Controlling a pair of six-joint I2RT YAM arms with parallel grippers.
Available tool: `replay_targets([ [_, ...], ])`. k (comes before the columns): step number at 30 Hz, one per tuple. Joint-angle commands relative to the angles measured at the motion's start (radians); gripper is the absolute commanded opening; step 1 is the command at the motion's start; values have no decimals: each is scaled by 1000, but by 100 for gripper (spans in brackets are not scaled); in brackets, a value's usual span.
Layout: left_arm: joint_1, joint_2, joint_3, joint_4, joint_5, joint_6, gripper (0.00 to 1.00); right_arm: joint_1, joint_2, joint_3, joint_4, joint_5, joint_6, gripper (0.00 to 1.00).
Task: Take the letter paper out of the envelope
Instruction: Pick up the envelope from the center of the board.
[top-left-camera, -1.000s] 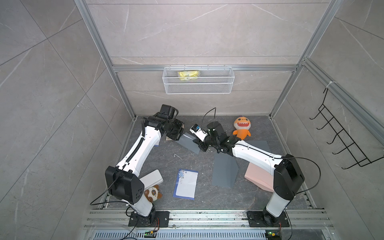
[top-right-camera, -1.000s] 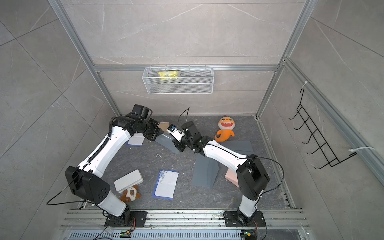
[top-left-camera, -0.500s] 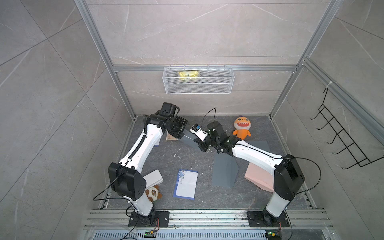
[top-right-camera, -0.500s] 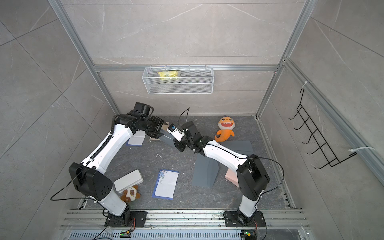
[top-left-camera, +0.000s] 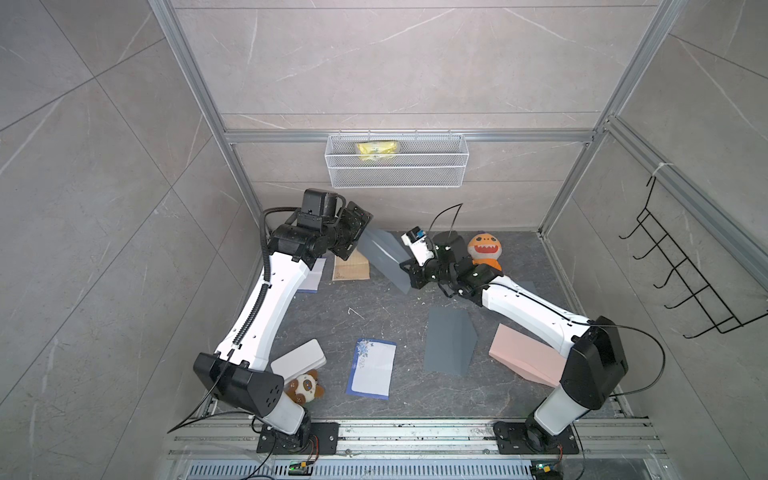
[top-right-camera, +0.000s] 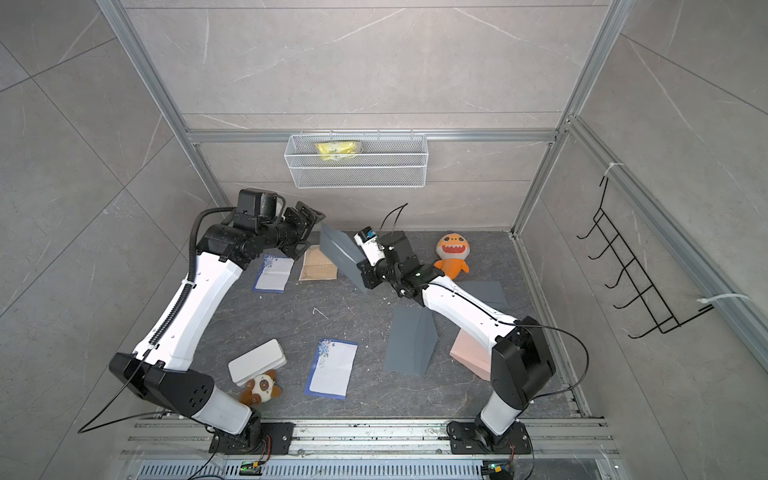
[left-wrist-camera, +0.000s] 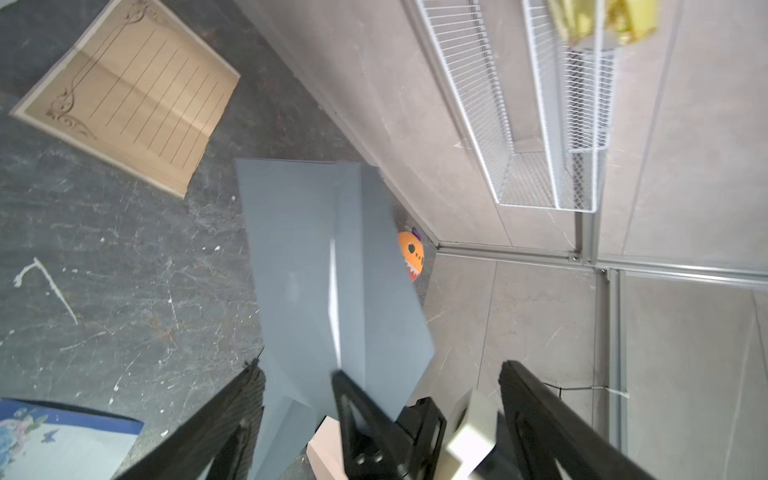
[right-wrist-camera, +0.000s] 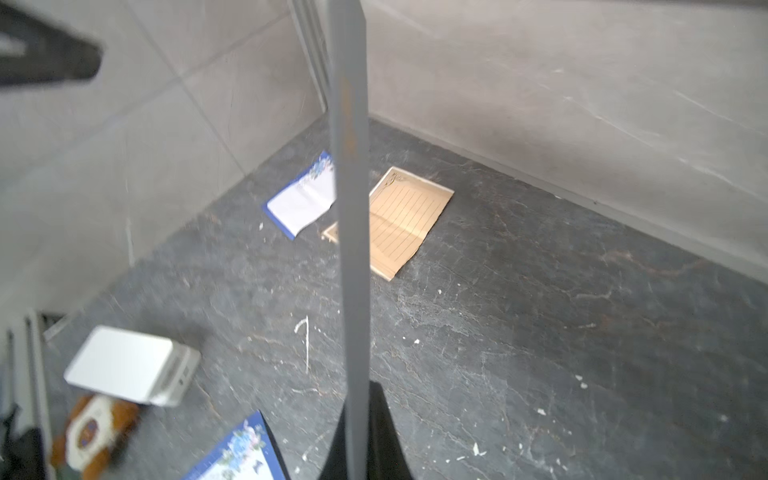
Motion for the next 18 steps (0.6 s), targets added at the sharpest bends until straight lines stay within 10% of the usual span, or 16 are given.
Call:
replay_targets([
  [1,-5,-65,-74,132,35,107,90,-46,-106,-1,98,-40,285,0],
  [18,-46,5,-329,696,413,90,89,-275,-250,-208,464,-142,1342,0],
])
